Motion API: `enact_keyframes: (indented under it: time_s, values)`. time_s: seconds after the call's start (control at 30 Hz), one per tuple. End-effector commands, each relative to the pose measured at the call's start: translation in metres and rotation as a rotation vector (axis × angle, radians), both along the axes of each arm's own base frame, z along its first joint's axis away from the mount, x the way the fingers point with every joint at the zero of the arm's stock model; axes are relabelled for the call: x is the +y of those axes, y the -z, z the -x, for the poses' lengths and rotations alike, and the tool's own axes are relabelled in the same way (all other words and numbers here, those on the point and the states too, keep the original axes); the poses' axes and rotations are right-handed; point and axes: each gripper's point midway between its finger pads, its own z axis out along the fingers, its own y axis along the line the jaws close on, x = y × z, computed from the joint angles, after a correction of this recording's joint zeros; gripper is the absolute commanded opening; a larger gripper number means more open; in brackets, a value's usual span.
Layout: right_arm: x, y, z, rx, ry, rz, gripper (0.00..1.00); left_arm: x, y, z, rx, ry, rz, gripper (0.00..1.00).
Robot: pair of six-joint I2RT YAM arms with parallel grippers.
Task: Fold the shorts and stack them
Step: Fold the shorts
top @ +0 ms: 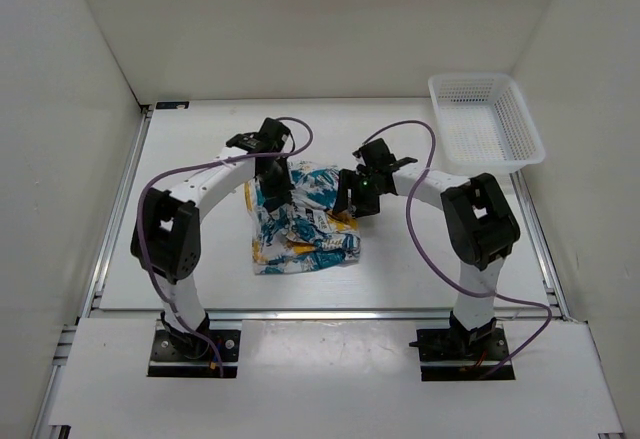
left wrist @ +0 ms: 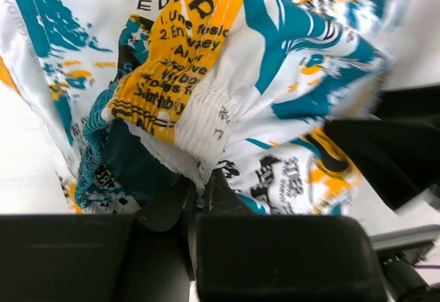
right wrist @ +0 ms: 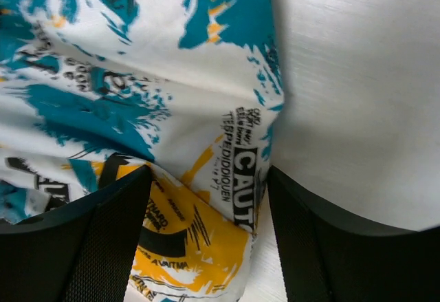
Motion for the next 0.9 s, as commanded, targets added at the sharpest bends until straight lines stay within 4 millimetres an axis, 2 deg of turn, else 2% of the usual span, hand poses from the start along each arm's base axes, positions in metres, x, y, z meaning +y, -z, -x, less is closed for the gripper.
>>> enact_keyframes:
  time_s: [0.0,0.03,0.07,0.1,0.17,0.23,0.3,0.33,0.37,0.43,0.5,0.63,0.7,0.77,0.8,0.87]
  values:
    - [0.008,0.004,-0.001,-0.002,-0.017,-0.042,0.73,0.013,-0.035,-0.004,-0.079,-0.028,0.015,0.1]
    - [0.008,0.004,-0.001,-0.002,-0.017,-0.042,0.72,0.014,-0.044,-0.002,-0.092,-0.028,0.021,0.1]
    - [0.008,0.008,0.0,0.006,-0.016,-0.038,0.7,0.018,-0.045,0.001,-0.081,-0.034,0.026,0.1]
    - [0.006,0.009,-0.002,-0.003,-0.007,-0.023,0.66,0.018,-0.05,0.002,-0.094,-0.035,0.032,0.1]
    - [0.002,0.011,-0.003,-0.004,0.004,-0.002,0.63,0.032,-0.051,0.005,-0.103,-0.054,0.016,0.1]
    - [0.002,0.011,-0.003,0.002,0.013,-0.004,0.55,0.041,-0.043,0.01,-0.088,-0.058,-0.005,0.1]
    - [0.008,0.011,-0.004,-0.006,0.003,-0.009,0.54,0.049,-0.029,0.012,-0.058,-0.065,-0.034,0.1]
    - [0.014,0.005,-0.005,-0.01,-0.013,-0.044,0.55,0.055,-0.027,0.01,-0.063,-0.074,-0.048,0.1]
    - [0.022,0.004,-0.002,-0.005,-0.035,-0.057,0.58,0.061,-0.015,0.006,-0.048,-0.089,-0.075,0.1]
    - [0.037,0.001,0.004,-0.009,-0.088,-0.087,0.7,0.068,-0.004,0.007,-0.024,-0.093,-0.099,0.1]
    - [0.049,-0.008,0.007,-0.02,-0.131,-0.118,0.77,0.073,0.002,0.006,-0.014,-0.095,-0.107,0.1]
    - [0.071,0.005,0.021,0.017,-0.21,-0.158,0.78,0.079,0.002,0.002,-0.024,-0.097,-0.109,0.1]
    - [0.076,0.01,0.024,0.032,-0.214,-0.169,0.69,0.081,0.002,-0.002,-0.026,-0.097,-0.112,0.1]
    - [0.077,0.016,0.026,0.047,-0.207,-0.177,0.55,0.081,0.002,-0.002,-0.026,-0.097,-0.112,0.1]
    - [0.076,0.019,0.025,0.048,-0.19,-0.169,0.34,0.082,0.002,-0.002,-0.028,-0.089,-0.115,0.1]
    - [0.073,0.011,0.022,0.022,-0.169,-0.159,0.13,0.083,0.002,-0.002,-0.024,-0.094,-0.107,0.1]
